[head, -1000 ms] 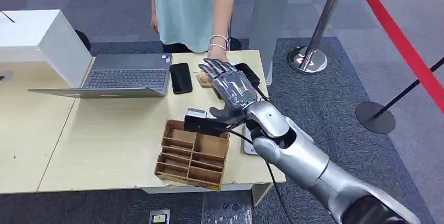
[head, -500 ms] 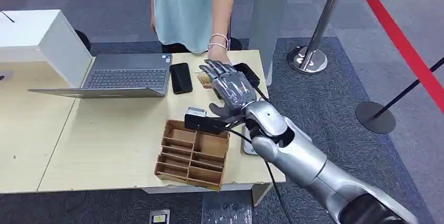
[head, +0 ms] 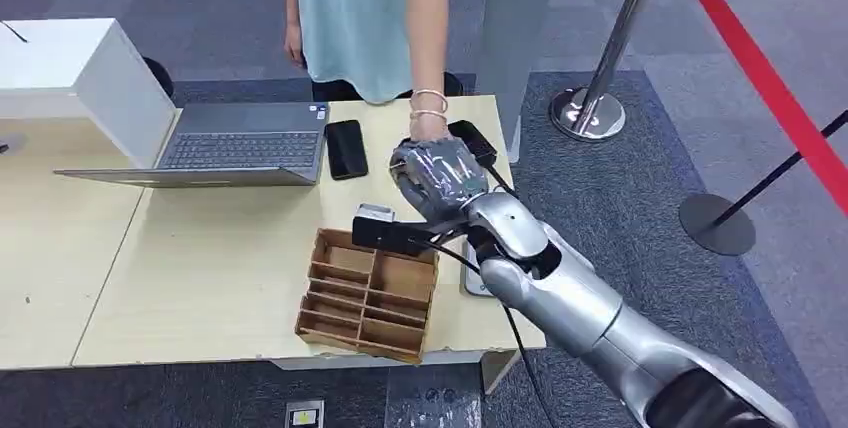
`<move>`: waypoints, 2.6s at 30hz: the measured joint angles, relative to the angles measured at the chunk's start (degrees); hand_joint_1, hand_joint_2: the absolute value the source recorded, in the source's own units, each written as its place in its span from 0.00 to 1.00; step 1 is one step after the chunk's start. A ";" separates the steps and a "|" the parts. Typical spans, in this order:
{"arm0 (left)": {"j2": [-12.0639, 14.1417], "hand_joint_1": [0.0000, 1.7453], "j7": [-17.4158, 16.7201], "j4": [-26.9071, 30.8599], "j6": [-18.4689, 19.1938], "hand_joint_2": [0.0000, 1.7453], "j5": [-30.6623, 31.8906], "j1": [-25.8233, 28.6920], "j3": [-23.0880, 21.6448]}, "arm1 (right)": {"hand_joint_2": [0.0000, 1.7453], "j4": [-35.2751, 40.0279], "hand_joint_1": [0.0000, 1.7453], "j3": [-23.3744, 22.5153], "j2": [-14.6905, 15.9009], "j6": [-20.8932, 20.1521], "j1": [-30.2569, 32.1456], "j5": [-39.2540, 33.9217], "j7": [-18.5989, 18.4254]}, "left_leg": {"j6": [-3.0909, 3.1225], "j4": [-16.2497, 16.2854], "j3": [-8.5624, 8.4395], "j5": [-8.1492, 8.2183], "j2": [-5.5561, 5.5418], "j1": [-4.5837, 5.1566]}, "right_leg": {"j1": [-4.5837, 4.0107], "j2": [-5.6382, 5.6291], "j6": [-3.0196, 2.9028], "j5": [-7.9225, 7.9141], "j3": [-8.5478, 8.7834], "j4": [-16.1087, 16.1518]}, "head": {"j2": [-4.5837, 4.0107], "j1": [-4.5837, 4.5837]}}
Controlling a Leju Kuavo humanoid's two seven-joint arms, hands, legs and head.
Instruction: Pass the card to the sensor for recognition and then transmit it.
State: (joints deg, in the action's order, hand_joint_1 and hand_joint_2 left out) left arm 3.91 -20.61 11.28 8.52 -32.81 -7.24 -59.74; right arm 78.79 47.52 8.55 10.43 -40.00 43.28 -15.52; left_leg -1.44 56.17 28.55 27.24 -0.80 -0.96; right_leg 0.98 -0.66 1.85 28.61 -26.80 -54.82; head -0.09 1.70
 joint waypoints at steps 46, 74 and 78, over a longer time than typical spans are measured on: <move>0.02 0.00 -1.01 0.00 0.00 1.00 -1.51 0.02 -0.24 | 1.00 -0.22 1.00 -8.94 6.08 9.31 12.60 -12.39 1.97 | 0.00 0.00 -0.01 0.00 -0.01 0.00 | 0.00 0.00 0.00 0.00 -0.02 0.03 | 0.00 0.00; 0.07 0.00 -0.81 0.00 0.00 1.00 -1.81 -0.02 -0.24 | 1.00 5.27 1.00 -6.47 4.13 2.99 14.54 -10.23 1.40 | 0.00 -0.01 0.00 0.00 0.00 0.00 | 0.00 -0.01 0.00 0.01 -0.01 0.01 | 0.00 0.00; 0.07 0.00 -0.83 0.00 0.00 1.00 -1.88 -0.03 -0.24 | 1.00 3.92 1.00 -6.21 4.09 3.95 14.94 -12.91 1.83 | 0.00 -0.01 -0.02 0.01 0.00 0.00 | 0.00 -0.01 0.00 0.01 0.00 0.02 | 0.00 -0.02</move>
State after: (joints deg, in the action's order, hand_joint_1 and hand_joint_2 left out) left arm 3.98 -21.44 11.28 8.52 -34.69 -7.27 -59.98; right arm 82.71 41.31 12.63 14.38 -25.07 30.36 -13.68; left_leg -1.44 56.16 28.53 27.24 -0.80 -0.96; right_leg 0.98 -0.67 1.86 28.62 -26.80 -54.80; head -0.09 1.68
